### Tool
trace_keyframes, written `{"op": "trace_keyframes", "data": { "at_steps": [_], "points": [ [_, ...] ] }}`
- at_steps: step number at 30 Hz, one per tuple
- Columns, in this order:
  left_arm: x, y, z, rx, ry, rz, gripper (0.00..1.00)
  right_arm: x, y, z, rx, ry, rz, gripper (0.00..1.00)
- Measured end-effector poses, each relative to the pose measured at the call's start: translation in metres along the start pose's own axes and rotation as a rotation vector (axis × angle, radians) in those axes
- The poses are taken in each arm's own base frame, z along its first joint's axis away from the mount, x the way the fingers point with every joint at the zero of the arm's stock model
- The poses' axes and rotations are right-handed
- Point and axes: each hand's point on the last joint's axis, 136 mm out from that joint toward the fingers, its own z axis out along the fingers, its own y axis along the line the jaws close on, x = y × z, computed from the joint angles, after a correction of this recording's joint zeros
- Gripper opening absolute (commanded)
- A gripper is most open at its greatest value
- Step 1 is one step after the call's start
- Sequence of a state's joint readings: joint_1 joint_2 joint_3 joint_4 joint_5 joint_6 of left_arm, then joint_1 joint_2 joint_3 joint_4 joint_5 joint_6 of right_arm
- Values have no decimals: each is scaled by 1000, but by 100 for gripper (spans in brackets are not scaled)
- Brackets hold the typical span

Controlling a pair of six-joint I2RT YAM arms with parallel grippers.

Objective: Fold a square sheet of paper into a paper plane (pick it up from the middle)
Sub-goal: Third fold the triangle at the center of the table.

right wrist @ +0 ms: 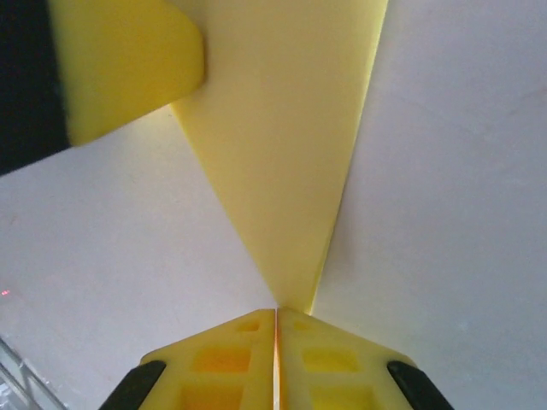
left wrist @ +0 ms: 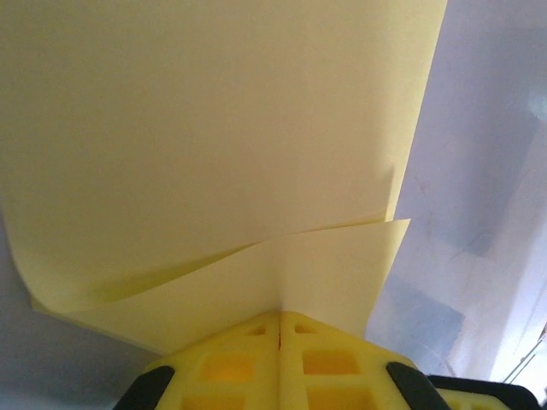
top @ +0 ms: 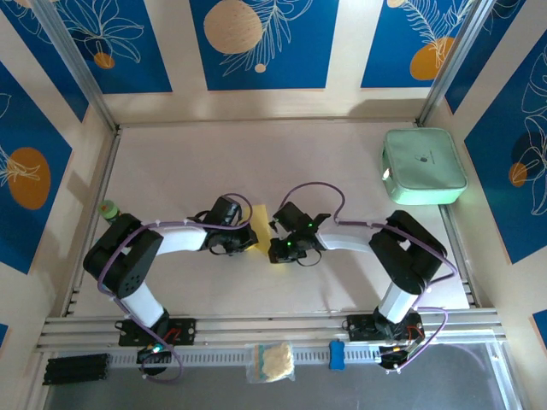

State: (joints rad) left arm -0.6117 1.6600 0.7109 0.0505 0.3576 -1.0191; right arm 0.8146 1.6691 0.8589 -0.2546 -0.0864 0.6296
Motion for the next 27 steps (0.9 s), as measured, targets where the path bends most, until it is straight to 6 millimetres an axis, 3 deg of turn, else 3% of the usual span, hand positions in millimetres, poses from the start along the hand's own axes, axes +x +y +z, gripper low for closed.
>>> {"op": "trace_keyframes", "data": {
  "at_steps": [4, 8, 19, 27],
  "points": [
    [0, 0, 0, -4, 2, -2, 8, -18, 20, -18, -38, -56, -23, 10],
    [0, 0, 0, -4, 3, -2, 8, -32, 29, -20, -55, -88, -35, 7],
    [0, 0, 0, -3, 3, -2, 9, -23, 5, 16, 16, -10, 8, 4],
    [-4, -14, -9, -5, 9, 67, 16, -23, 4, 17, 17, -8, 9, 3]
  ]
}}
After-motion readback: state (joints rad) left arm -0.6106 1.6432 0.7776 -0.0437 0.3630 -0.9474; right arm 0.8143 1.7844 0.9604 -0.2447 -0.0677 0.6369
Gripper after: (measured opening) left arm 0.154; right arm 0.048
